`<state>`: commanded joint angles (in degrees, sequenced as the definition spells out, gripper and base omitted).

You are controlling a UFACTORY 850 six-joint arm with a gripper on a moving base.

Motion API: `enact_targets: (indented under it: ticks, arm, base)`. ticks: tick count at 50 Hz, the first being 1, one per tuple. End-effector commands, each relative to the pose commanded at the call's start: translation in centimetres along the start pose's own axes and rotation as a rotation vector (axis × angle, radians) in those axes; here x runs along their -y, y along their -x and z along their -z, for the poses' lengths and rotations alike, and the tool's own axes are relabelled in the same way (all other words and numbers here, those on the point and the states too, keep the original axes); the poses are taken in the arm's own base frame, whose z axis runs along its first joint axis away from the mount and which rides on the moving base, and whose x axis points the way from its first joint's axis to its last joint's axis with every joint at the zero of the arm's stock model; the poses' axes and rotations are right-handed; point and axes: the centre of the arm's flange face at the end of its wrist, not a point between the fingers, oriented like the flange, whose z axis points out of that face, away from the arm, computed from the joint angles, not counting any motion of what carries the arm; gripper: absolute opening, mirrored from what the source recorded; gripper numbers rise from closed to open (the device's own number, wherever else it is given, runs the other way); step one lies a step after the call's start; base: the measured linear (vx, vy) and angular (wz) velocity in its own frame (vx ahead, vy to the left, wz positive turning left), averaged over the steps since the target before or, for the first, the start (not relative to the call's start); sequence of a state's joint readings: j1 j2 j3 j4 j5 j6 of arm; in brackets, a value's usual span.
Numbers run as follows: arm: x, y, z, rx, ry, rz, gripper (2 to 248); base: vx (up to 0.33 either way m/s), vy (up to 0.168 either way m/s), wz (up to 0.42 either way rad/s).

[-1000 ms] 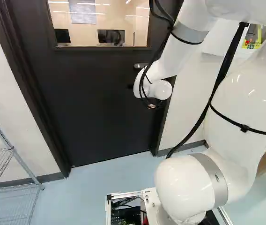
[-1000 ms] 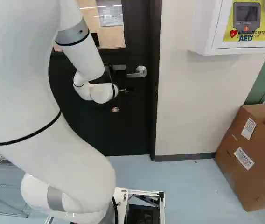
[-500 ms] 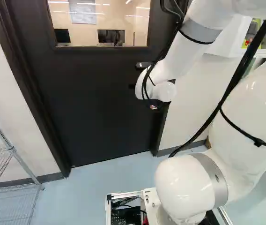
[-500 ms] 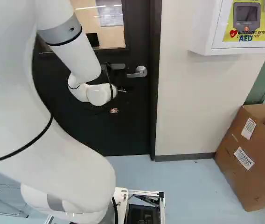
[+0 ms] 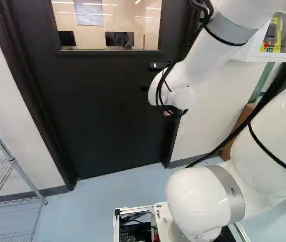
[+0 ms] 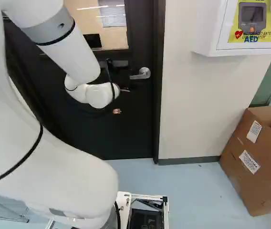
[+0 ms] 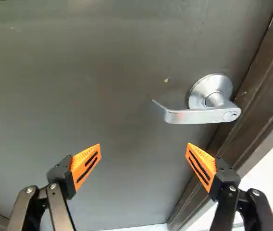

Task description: Open the door and move inside

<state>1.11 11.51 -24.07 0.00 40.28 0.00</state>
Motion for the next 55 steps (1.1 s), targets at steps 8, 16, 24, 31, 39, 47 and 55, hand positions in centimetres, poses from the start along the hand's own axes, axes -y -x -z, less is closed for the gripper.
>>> enact_targets:
  ticks: [8,16,24,31,39,47,55]
  arm:
    - [-0.1,-0.7,0.3,-0.020,0.003,-0.001,247]
    - [-0.2,-1.5,0.6,-0.041,0.005,-0.001,247]
    - [-0.2,-2.2,0.9,-0.061,0.005,-0.001,247]
    - [-0.2,-2.9,1.1,-0.079,0.005,-0.001,247]
    - [-0.2,-3.7,1.2,-0.098,0.006,-0.001,247]
    - [-0.5,-4.6,1.1,-0.116,0.012,-0.002,247]
    - [-0.7,-5.6,0.8,-0.132,0.019,-0.003,247]
  base:
    - [0.000,0.000,0.000]
    - [0.000,0.000,0.000]
    - [0.000,0.000,0.000]
    - [0.000,0.000,0.000]
    - [0.000,0.000,0.000]
    - [0.000,0.000,0.000]
    - [0.000,0.000,0.000]
